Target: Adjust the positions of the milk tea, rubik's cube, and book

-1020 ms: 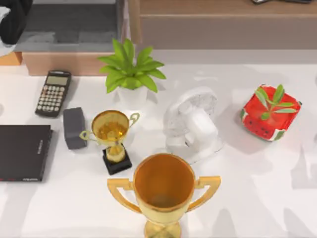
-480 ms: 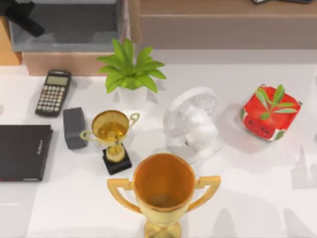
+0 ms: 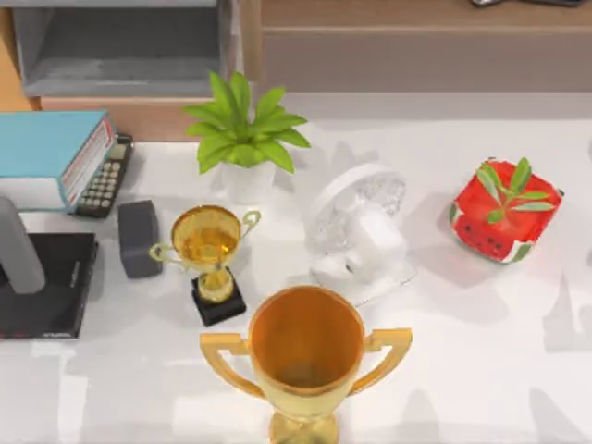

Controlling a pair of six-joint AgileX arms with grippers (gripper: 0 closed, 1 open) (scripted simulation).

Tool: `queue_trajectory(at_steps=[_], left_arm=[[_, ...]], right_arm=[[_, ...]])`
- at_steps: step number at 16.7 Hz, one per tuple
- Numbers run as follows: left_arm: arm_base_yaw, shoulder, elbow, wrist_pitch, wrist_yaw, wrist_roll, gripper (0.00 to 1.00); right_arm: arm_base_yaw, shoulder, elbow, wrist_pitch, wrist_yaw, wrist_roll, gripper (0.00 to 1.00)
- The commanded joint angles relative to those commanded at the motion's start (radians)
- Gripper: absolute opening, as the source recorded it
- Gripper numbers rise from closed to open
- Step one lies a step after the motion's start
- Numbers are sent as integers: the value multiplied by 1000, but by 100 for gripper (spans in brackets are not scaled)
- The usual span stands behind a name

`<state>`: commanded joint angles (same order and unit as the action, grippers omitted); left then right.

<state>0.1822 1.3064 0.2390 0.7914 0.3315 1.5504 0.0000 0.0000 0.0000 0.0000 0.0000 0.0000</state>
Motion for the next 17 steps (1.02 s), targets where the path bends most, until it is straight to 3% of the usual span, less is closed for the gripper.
queue_trajectory(at_steps=[5, 17], left_arm=[[116, 49, -173, -38, -28, 195, 0], [112, 103, -167, -2, -38, 197, 0]], right_arm=[[0, 0, 0, 0, 0, 0, 100], [0, 0, 0, 0, 0, 0, 100]])
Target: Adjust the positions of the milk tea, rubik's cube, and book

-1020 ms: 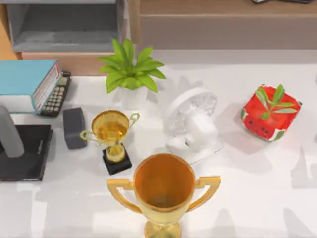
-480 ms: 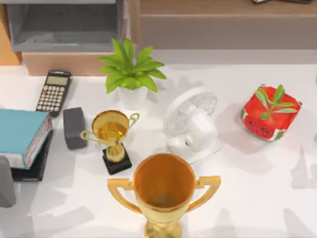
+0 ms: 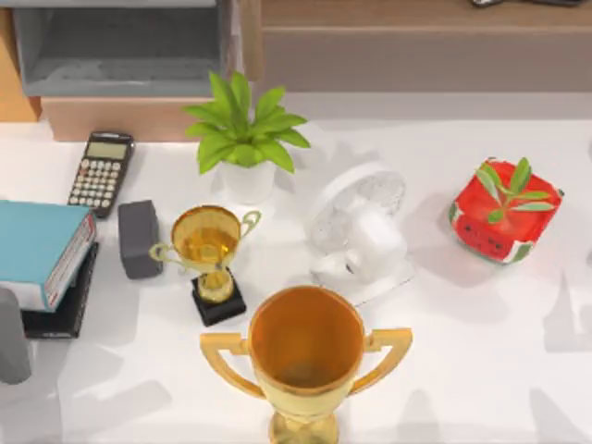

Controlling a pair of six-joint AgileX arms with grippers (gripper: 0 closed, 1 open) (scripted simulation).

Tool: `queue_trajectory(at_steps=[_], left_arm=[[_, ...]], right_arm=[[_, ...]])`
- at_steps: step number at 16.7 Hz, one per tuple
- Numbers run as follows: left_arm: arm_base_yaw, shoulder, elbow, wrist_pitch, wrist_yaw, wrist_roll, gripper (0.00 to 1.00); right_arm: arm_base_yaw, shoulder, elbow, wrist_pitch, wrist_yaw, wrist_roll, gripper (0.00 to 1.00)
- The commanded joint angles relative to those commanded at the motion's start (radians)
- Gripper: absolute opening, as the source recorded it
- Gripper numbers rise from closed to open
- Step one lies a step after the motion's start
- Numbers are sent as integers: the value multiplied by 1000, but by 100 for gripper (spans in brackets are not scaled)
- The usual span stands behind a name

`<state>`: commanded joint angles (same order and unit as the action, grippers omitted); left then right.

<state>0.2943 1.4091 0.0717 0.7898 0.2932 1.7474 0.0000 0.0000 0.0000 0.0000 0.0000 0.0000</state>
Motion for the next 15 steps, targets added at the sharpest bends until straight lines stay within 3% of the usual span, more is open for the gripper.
queue_trajectory(at_steps=[3, 15], left_arm=[[0, 0, 0, 0, 0, 0, 0], [0, 0, 0, 0, 0, 0, 90]], right_arm=[[0, 0, 0, 0, 0, 0, 100], [0, 0, 0, 0, 0, 0, 100]])
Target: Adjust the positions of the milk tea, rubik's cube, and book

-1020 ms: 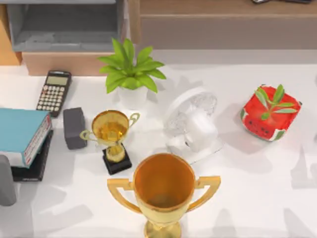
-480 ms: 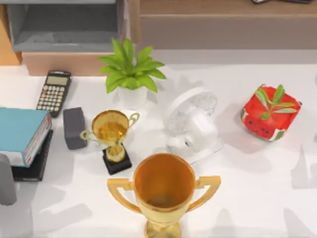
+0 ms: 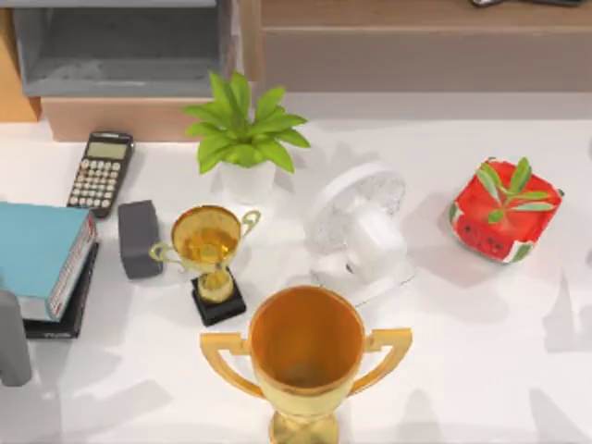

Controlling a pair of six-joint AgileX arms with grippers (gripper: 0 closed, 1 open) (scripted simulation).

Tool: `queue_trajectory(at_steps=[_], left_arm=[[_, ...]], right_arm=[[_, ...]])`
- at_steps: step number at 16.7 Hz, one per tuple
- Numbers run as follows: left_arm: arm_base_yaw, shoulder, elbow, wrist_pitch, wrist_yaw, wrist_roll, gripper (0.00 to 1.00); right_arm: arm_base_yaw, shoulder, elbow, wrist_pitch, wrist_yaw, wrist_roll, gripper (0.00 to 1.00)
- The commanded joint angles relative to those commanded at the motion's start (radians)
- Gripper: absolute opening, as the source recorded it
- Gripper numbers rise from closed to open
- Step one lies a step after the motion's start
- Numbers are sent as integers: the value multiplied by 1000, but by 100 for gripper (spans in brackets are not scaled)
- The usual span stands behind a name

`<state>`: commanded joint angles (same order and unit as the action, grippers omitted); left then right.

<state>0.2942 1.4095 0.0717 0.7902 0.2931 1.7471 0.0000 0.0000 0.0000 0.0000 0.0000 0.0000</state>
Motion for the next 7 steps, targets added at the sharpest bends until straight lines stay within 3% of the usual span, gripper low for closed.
queue_trajectory(at_steps=[2, 7], left_arm=[[0, 0, 0, 0, 0, 0, 100], [0, 0, 0, 0, 0, 0, 100]], right_arm=[[0, 0, 0, 0, 0, 0, 100], [0, 0, 0, 0, 0, 0, 100]])
